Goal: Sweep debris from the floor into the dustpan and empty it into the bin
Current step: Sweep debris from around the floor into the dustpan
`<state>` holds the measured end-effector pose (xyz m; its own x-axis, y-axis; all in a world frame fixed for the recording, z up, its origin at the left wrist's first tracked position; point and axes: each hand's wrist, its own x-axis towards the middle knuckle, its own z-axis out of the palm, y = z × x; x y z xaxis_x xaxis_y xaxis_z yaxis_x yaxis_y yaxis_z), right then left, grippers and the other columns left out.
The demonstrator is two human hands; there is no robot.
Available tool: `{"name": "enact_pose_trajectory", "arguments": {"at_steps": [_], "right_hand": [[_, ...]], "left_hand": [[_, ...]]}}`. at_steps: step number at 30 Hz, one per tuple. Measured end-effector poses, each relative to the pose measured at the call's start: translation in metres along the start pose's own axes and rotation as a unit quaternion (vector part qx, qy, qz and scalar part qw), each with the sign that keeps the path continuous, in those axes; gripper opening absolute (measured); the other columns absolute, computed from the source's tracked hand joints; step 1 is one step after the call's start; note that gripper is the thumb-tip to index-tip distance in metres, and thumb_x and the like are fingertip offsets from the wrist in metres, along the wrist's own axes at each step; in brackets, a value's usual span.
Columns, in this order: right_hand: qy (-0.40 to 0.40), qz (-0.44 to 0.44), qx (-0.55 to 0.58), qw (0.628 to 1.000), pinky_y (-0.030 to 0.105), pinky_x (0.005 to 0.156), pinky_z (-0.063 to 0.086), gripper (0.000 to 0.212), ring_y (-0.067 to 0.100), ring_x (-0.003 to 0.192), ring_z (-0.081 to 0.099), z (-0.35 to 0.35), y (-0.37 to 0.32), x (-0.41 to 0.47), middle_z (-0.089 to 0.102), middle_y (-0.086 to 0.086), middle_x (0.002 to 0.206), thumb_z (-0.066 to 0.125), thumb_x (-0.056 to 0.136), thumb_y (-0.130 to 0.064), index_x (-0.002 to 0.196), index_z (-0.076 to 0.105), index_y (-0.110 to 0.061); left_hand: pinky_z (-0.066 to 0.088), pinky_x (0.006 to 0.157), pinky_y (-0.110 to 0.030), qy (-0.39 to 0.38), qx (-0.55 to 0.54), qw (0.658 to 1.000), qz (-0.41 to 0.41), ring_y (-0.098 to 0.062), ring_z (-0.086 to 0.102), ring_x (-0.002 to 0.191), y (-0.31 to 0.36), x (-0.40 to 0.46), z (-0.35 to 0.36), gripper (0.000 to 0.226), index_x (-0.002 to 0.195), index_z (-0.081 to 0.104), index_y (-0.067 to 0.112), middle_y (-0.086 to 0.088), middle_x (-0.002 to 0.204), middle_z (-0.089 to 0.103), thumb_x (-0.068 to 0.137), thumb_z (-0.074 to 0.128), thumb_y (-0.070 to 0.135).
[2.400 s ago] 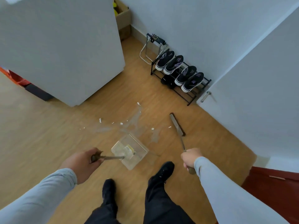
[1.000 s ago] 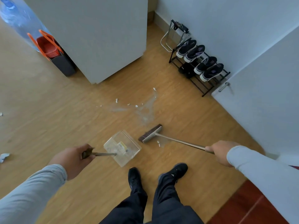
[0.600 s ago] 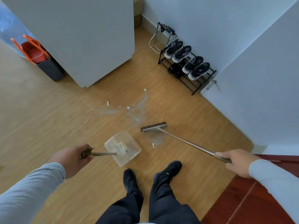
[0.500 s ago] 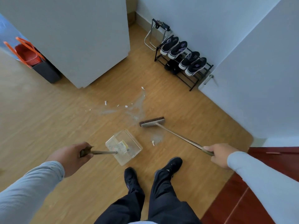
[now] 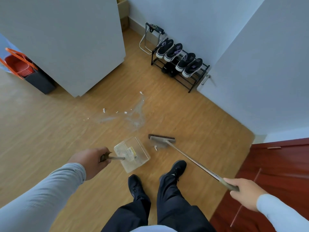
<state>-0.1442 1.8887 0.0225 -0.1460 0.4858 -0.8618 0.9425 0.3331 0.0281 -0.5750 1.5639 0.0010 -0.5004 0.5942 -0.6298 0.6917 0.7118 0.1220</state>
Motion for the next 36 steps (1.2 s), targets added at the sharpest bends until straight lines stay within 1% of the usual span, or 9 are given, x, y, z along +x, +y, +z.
{"name": "enact_pose_trajectory", "arguments": {"at_steps": [3,9,14,18,20,25,29,32,36], "right_hand": [[0.015,0.014,0.063,0.998,0.011,0.068,0.045,0.058,0.002,0.087,0.063,0.004,-0.012,-0.003,0.062,-0.014,0.124,0.055,0.093,-0.022,0.149,0.046,-0.038],[0.024,0.020,0.094,0.995,0.031,0.098,0.050,0.051,0.029,0.120,0.060,0.042,-0.094,0.022,0.059,0.005,0.138,0.050,0.098,-0.016,0.148,0.047,-0.021],[-0.023,0.036,0.085,0.995,0.028,0.079,0.048,0.049,0.021,0.093,0.055,0.094,-0.125,0.002,0.058,0.001,0.131,0.045,0.097,-0.016,0.146,0.047,-0.021],[-0.065,0.025,0.098,0.993,0.027,0.091,0.050,0.052,0.019,0.112,0.059,0.105,-0.125,-0.015,0.053,-0.002,0.139,0.045,0.099,-0.018,0.150,0.041,-0.023],[-0.091,0.018,0.111,0.989,0.025,0.088,0.051,0.057,0.018,0.106,0.060,0.097,-0.120,-0.020,0.055,-0.003,0.135,0.047,0.098,-0.021,0.154,0.035,-0.024],[-0.087,0.065,0.263,0.959,0.023,0.042,0.035,0.067,0.015,0.044,0.041,0.056,-0.087,-0.035,0.055,0.002,0.066,0.049,0.093,-0.013,0.155,0.033,-0.034],[-0.062,0.108,0.313,0.942,0.023,0.042,0.032,0.070,0.016,0.041,0.037,0.043,-0.086,-0.041,0.050,0.003,0.061,0.048,0.092,-0.011,0.155,0.031,-0.034],[-0.033,0.078,0.237,0.968,0.025,0.043,0.043,0.063,0.018,0.051,0.054,0.050,-0.120,-0.025,0.062,-0.001,0.081,0.048,0.093,-0.014,0.154,0.036,-0.025],[-0.087,0.057,0.203,0.974,0.035,0.065,0.054,0.028,0.026,0.068,0.057,0.074,-0.182,-0.010,0.058,0.006,0.085,0.048,0.089,-0.009,0.115,0.056,-0.011]], "left_hand": [[0.058,0.066,-0.031,-0.010,0.018,1.000,0.022,-0.006,0.061,0.069,0.005,0.005,-0.001,0.020,0.108,0.053,0.046,0.018,0.081,0.063,0.093,0.048,0.058],[0.054,0.060,-0.029,-0.022,0.049,0.997,0.049,-0.005,0.059,0.066,0.030,0.019,-0.005,0.020,0.104,0.054,0.043,0.017,0.078,0.062,0.093,0.048,0.058],[0.041,0.050,-0.025,-0.031,0.086,0.993,0.081,-0.007,0.058,0.066,0.057,0.044,-0.003,0.015,0.105,0.052,0.044,0.018,0.076,0.059,0.094,0.049,0.055],[0.041,0.051,-0.025,-0.048,0.111,0.988,0.093,-0.006,0.054,0.064,0.074,0.064,0.003,0.015,0.106,0.052,0.039,0.018,0.075,0.055,0.097,0.048,0.051],[0.040,0.050,-0.026,-0.043,0.120,0.987,0.095,-0.007,0.053,0.063,0.078,0.071,0.005,0.014,0.100,0.050,0.037,0.017,0.074,0.054,0.097,0.047,0.051],[0.038,0.050,-0.027,-0.031,0.111,0.990,0.085,-0.009,0.052,0.062,0.078,0.080,0.001,0.012,0.094,0.043,0.038,0.018,0.072,0.052,0.098,0.047,0.048],[0.046,0.058,-0.029,-0.027,0.093,0.992,0.084,-0.015,0.057,0.068,0.067,0.079,0.005,0.011,0.093,0.044,0.038,0.015,0.073,0.055,0.098,0.046,0.048],[0.051,0.061,-0.032,-0.023,0.091,0.992,0.084,-0.017,0.061,0.072,0.064,0.081,0.007,0.011,0.097,0.045,0.038,0.012,0.078,0.059,0.097,0.045,0.049],[0.052,0.062,-0.032,-0.018,0.096,0.991,0.091,-0.019,0.063,0.074,0.068,0.085,0.013,0.015,0.105,0.050,0.036,0.009,0.084,0.063,0.098,0.045,0.049]]}}
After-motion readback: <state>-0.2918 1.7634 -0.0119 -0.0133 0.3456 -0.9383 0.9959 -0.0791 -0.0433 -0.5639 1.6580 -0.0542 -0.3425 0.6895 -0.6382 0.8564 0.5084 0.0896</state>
